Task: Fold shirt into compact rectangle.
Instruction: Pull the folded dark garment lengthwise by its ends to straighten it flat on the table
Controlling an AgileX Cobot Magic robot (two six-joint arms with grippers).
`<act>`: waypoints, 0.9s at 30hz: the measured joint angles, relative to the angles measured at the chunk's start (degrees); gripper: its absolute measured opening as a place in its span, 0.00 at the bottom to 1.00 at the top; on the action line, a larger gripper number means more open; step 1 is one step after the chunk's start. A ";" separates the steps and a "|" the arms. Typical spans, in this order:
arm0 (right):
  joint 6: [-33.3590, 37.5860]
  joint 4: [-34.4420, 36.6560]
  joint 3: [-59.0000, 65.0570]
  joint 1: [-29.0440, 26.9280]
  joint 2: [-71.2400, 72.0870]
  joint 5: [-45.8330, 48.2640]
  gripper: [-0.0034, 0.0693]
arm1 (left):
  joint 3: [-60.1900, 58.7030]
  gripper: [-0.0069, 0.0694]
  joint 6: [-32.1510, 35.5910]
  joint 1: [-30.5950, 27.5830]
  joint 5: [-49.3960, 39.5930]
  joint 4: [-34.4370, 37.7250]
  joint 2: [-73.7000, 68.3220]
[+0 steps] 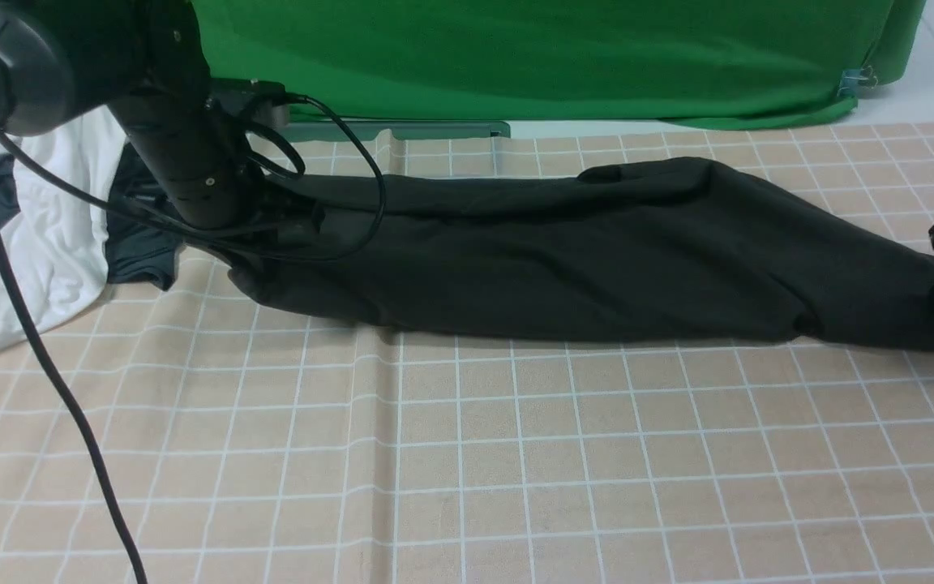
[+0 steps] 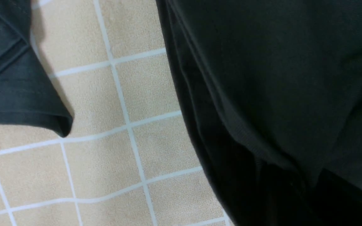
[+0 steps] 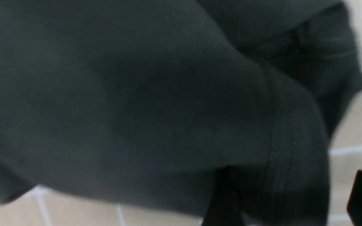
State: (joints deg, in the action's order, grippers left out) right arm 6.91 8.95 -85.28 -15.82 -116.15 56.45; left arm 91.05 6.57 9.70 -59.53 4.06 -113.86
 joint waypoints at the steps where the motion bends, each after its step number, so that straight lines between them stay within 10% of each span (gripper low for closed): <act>1: 1.08 0.24 0.00 0.00 -0.79 -0.13 0.68 | 0.00 0.16 0.00 0.00 0.08 0.00 0.00; 7: 5.51 0.64 -0.17 0.23 -0.90 -0.19 0.17 | 2.01 0.16 0.00 0.00 0.67 2.29 0.22; 15: 5.16 -1.78 0.45 0.27 9.57 11.05 0.17 | 1.79 0.16 -1.34 0.00 -8.21 0.79 6.17; 27: -0.83 -13.52 29.30 0.27 35.10 11.66 0.17 | -35.95 0.16 -8.77 0.00 -5.68 1.60 34.89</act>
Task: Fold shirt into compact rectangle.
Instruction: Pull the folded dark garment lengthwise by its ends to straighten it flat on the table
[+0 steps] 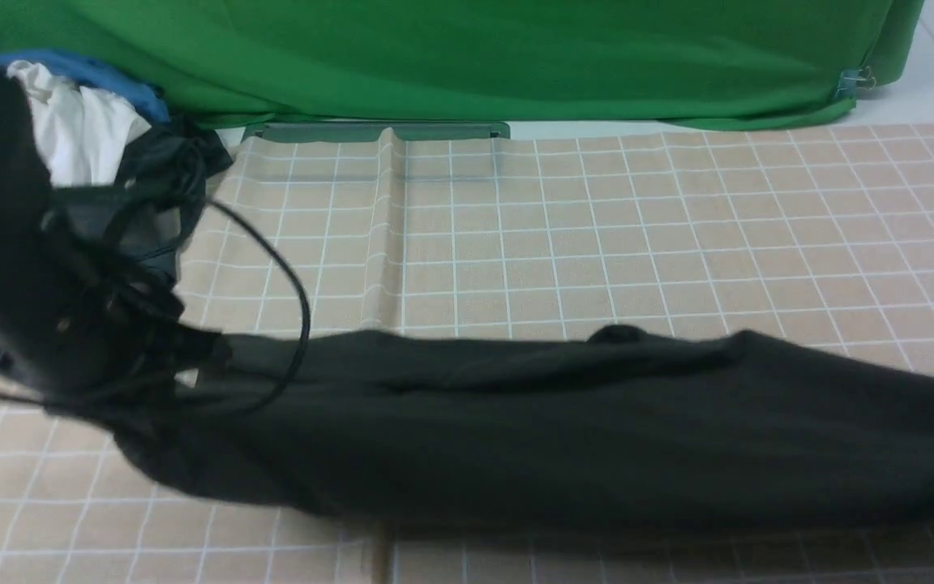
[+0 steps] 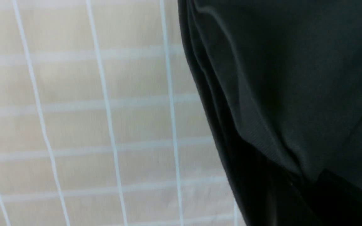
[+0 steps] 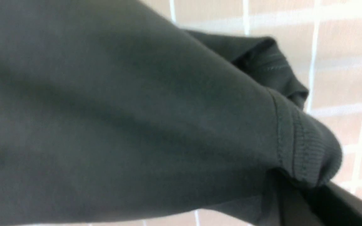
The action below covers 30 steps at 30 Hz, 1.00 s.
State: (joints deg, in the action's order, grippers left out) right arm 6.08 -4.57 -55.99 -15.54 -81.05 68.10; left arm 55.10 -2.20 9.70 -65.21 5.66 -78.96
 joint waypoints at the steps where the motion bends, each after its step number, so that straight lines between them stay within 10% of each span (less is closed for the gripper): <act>1: -0.12 -0.07 2.01 0.00 1.49 -0.69 0.17 | -2.36 0.16 -0.46 0.00 0.57 0.00 1.76; 8: -0.55 -0.37 10.87 0.00 7.54 -7.48 0.25 | -13.81 0.17 -0.86 0.00 6.82 -0.10 10.05; 15: -2.03 -1.41 11.27 0.00 7.91 -8.33 0.46 | -14.46 0.40 -0.86 0.00 6.36 -2.26 10.53; 22: -1.83 6.50 6.49 0.83 7.91 -6.01 0.36 | -9.02 0.59 -0.79 0.00 8.61 -0.85 10.67; 30: 5.56 26.19 3.08 16.92 7.26 -14.88 0.10 | -3.83 0.16 7.76 1.48 12.12 13.69 0.47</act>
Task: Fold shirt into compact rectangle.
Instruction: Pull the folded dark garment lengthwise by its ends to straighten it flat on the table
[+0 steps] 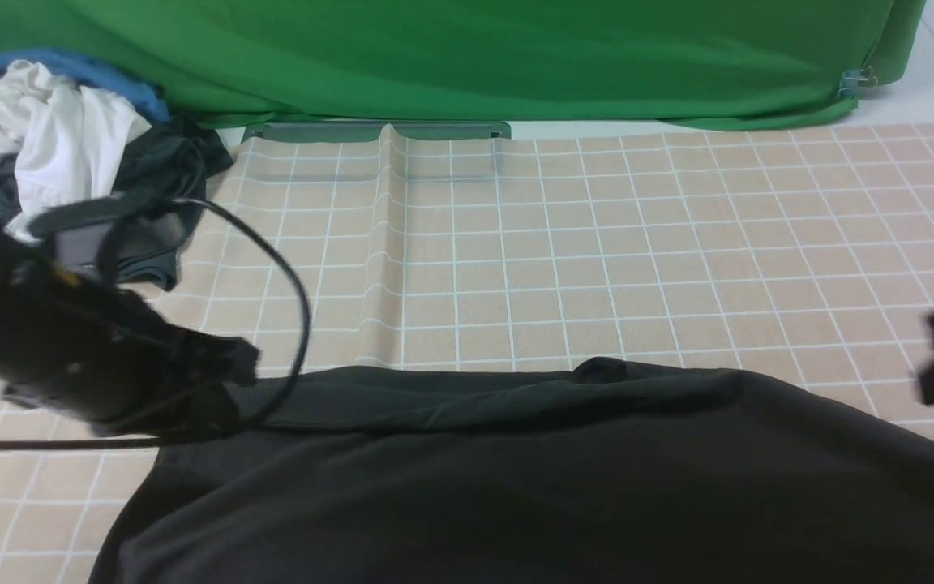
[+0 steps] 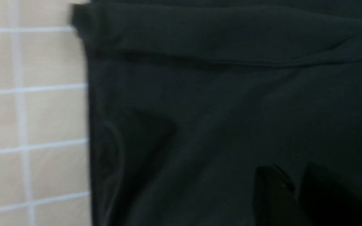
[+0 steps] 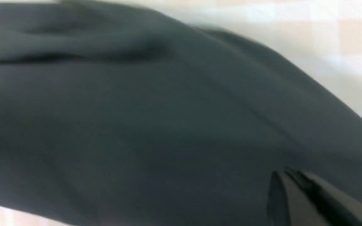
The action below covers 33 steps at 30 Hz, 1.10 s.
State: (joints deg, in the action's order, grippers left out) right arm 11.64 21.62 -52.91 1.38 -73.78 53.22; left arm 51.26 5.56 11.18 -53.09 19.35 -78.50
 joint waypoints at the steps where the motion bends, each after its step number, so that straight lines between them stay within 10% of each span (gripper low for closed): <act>1: 0.13 0.42 -0.06 1.71 -0.37 -0.78 0.10 | 0.27 0.14 0.61 0.36 0.27 0.32 -1.33; 12: 0.59 1.25 -5.41 19.62 -20.20 -12.96 0.10 | 7.87 0.11 3.78 7.12 8.18 0.71 -22.59; 28: 0.60 0.12 -9.73 21.86 -33.13 -27.51 0.11 | 13.16 0.12 0.25 7.12 22.26 -2.23 -28.12; 33: 0.48 -1.37 -11.94 21.28 -33.30 -28.48 0.13 | 18.81 0.12 -0.84 6.53 13.94 -3.79 -28.05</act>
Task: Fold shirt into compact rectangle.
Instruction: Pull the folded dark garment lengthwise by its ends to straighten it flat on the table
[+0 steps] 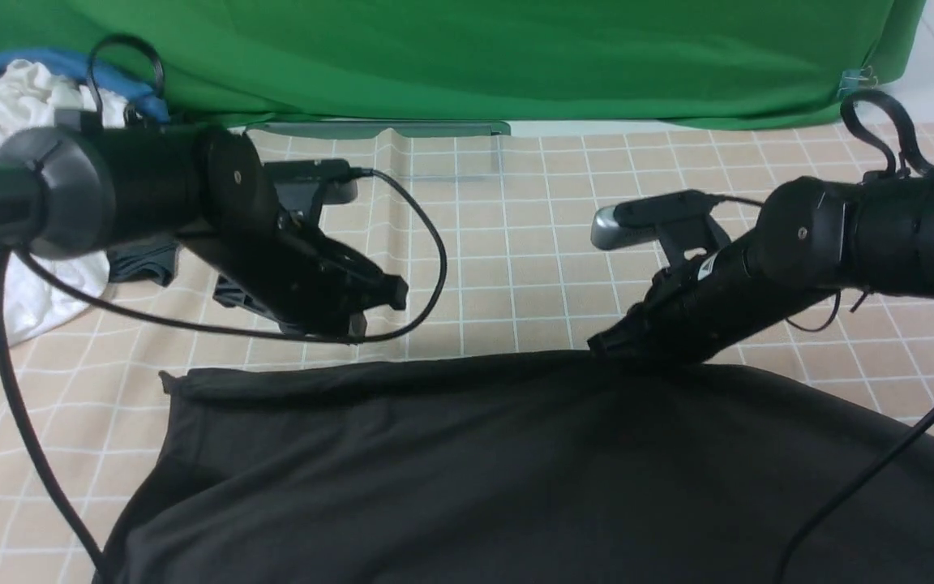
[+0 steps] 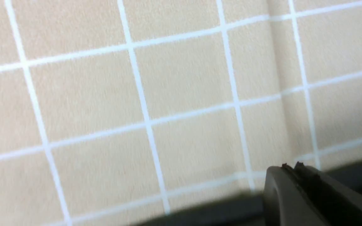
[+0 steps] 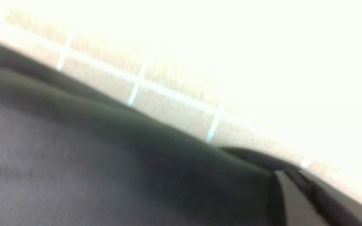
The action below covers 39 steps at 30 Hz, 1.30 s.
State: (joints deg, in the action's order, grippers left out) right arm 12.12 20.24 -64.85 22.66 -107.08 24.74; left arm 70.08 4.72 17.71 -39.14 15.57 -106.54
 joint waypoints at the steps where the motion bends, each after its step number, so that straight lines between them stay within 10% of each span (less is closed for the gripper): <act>1: -0.06 -0.09 -0.38 -0.19 0.00 0.74 0.13 | 0.29 0.12 0.07 0.00 -1.28 0.17 0.10; 19: -0.05 -10.05 -4.47 -5.55 14.48 24.05 0.14 | 0.40 0.12 7.17 5.89 -17.90 5.33 2.56; 39: -3.64 -17.07 0.58 -29.91 27.43 44.40 0.25 | 3.40 0.12 -2.97 -2.06 -9.40 -8.84 -3.80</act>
State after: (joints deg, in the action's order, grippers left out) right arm 8.49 3.17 -64.27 -7.24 -79.66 69.14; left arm 73.48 1.75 15.65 -48.54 6.73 -110.35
